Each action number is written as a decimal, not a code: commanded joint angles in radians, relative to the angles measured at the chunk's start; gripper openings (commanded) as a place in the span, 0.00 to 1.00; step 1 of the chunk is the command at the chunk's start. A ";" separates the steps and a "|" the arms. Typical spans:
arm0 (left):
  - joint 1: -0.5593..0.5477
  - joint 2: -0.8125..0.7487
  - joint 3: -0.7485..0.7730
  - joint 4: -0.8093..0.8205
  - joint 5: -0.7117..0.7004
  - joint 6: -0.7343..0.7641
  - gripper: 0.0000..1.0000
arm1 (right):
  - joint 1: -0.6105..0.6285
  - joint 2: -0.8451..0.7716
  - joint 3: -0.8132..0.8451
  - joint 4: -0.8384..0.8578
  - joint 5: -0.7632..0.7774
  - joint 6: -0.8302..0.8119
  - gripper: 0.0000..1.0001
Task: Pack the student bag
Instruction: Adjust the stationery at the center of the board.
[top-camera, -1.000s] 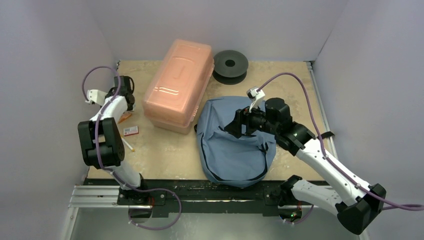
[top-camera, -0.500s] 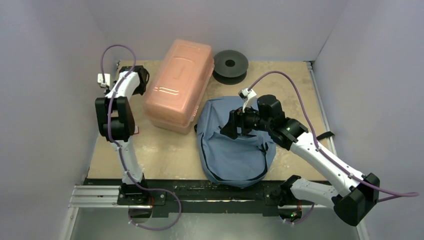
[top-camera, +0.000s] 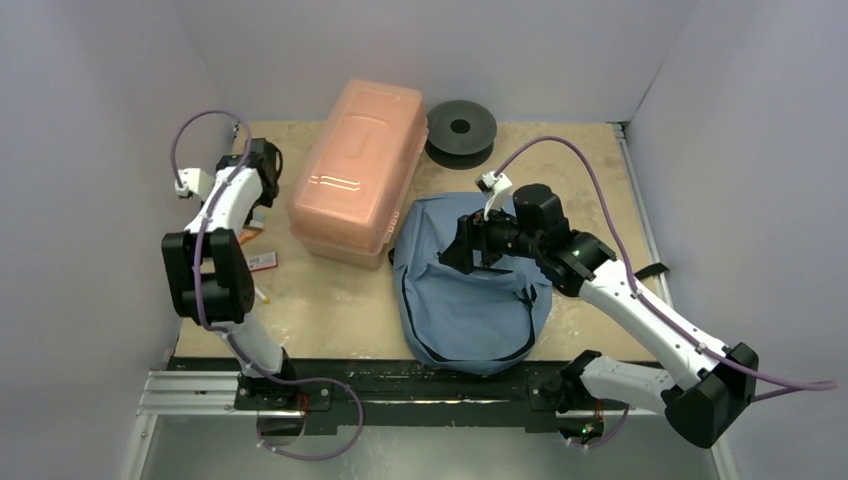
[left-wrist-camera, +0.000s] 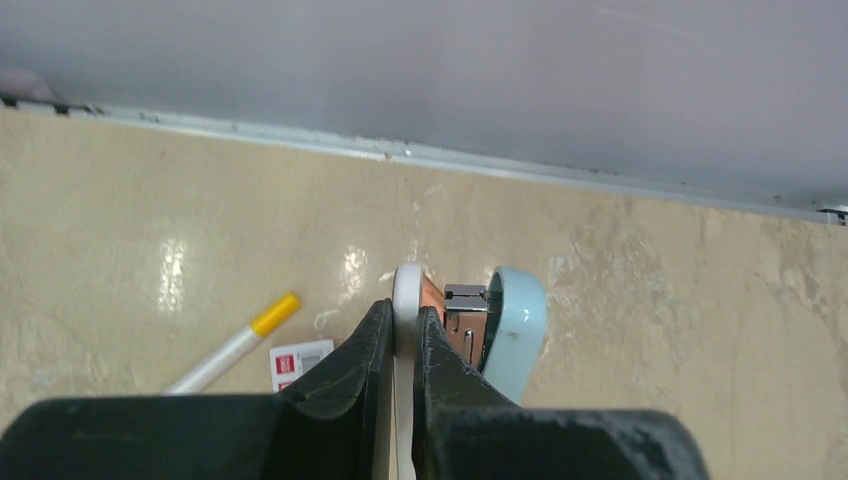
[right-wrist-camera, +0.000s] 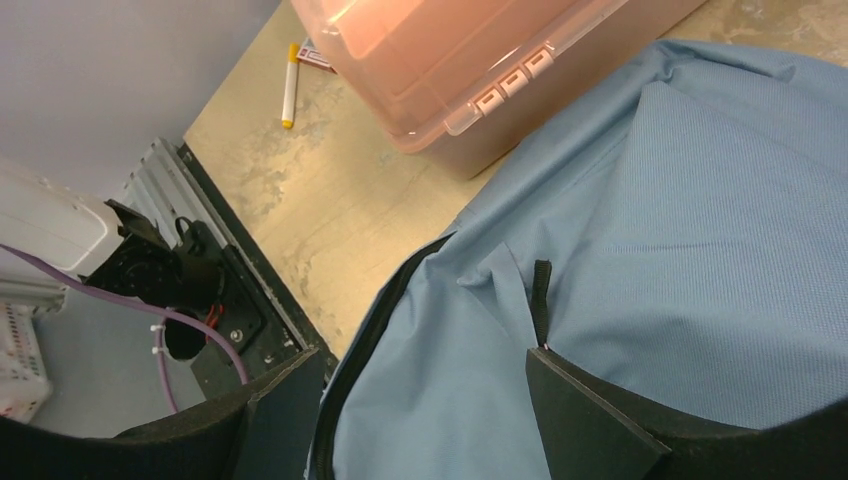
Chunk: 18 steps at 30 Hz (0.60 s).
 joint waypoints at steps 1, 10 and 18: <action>0.075 -0.129 -0.104 0.232 0.310 0.148 0.00 | 0.003 -0.050 0.006 0.032 0.012 0.012 0.78; 0.162 -0.273 -0.375 0.467 0.585 -0.013 0.00 | 0.002 -0.057 0.026 0.029 0.008 0.018 0.78; 0.272 -0.198 -0.636 0.984 0.762 -0.378 0.00 | 0.003 -0.001 0.071 -0.007 0.014 0.016 0.78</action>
